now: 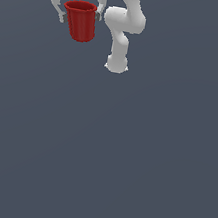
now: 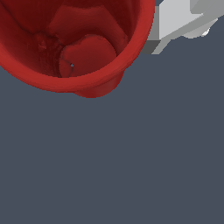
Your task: Pick up the object and move it to a goal position.
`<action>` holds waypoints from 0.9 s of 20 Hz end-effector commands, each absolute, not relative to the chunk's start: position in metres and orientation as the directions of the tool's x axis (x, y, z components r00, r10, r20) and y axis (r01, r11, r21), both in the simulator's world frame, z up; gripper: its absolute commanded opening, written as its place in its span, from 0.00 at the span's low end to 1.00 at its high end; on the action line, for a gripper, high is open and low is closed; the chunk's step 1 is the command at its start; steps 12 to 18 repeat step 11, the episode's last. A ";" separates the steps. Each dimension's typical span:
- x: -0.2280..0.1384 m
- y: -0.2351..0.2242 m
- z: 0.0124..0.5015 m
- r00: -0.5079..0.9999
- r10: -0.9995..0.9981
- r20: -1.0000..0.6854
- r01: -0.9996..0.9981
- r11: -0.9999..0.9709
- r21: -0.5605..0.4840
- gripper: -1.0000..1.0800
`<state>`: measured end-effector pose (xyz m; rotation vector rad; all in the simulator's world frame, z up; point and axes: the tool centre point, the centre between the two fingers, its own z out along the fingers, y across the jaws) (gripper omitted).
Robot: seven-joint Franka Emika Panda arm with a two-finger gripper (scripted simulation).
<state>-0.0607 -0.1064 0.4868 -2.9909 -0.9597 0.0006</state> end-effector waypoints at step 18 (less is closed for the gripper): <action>-0.057 -0.109 0.513 0.813 0.582 0.000 0.582 -0.813 0.000 0.00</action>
